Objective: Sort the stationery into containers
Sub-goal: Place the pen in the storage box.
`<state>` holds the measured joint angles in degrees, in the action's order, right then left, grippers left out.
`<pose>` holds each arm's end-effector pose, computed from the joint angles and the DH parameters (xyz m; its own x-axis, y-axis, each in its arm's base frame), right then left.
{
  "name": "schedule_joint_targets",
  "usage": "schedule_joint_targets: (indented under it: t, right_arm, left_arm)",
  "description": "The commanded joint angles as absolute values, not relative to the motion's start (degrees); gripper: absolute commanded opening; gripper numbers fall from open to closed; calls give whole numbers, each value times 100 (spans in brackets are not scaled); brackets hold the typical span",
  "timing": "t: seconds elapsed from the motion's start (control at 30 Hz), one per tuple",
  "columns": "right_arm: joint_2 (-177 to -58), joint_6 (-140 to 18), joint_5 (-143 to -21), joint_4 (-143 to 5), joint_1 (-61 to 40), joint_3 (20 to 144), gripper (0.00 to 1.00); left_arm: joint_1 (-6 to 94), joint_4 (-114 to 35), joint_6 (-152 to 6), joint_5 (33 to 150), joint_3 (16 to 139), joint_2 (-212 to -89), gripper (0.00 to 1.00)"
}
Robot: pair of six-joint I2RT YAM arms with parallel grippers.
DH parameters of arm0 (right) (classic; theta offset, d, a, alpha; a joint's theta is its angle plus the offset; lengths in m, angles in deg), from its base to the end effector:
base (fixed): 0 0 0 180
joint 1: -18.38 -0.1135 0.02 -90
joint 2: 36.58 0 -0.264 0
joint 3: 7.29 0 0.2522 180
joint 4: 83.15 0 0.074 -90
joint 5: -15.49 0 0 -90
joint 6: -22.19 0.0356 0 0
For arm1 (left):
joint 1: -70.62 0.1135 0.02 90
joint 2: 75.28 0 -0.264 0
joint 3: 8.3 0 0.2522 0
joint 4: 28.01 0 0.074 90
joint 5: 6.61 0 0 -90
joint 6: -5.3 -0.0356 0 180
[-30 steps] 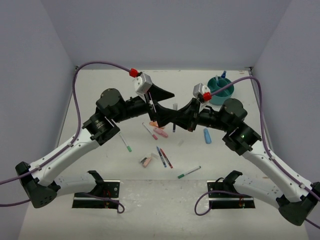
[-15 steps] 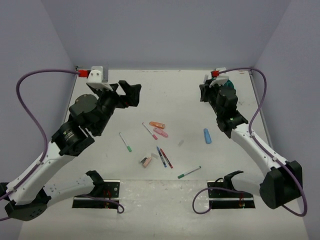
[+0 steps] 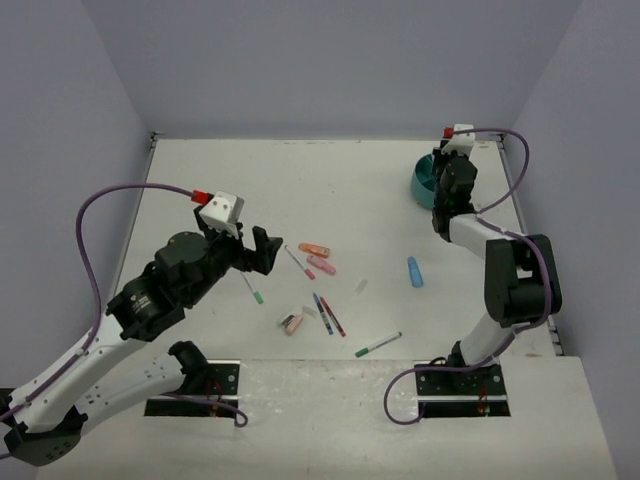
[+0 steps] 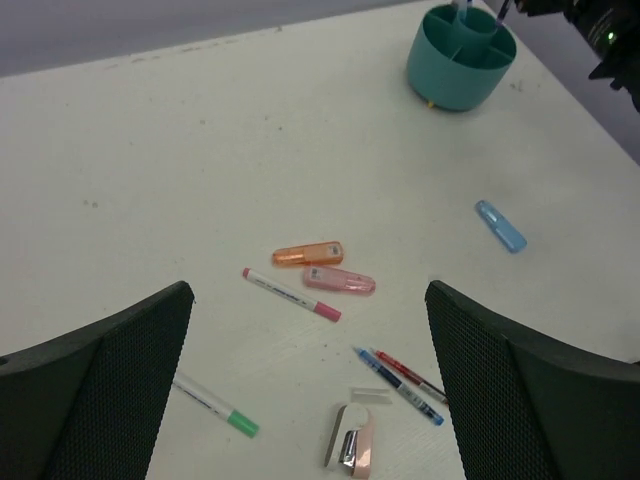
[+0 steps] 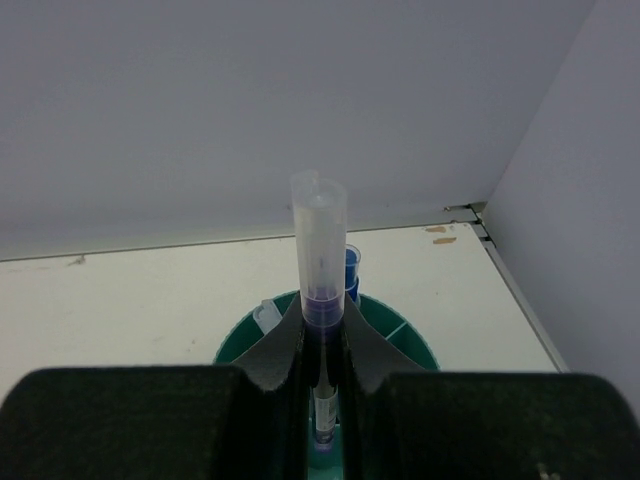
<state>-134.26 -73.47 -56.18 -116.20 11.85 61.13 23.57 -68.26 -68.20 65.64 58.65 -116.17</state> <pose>0.3817 0.0324 0.2590 0.0452 -0.0891 -0.9950 0.2093 0.9748 -0.0777 0.1112 -0.1036 0.3707 -0.3009 -0.0737 -0.9508 0.4279 0.8806 -0.2037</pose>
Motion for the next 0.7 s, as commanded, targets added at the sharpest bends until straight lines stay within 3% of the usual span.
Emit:
schedule_joint_targets:
  t: [0.0, 0.33, 0.67]
  right_arm:
    - [-13563, -7374, -5880, -12598, 1367, 6445, 0]
    - [-14077, -7249, -6119, -12689, 1483, 6571, 0]
    - [-14190, -7274, -6168, -12678, 1551, 6478, 24]
  left_arm:
    - [2351, -6668, -7083, 6873, 5637, -11655, 100]
    - [2368, -6580, -7160, 7249, 5455, -11698, 100]
    - [2371, -6571, -7189, 7302, 5448, -11639, 100]
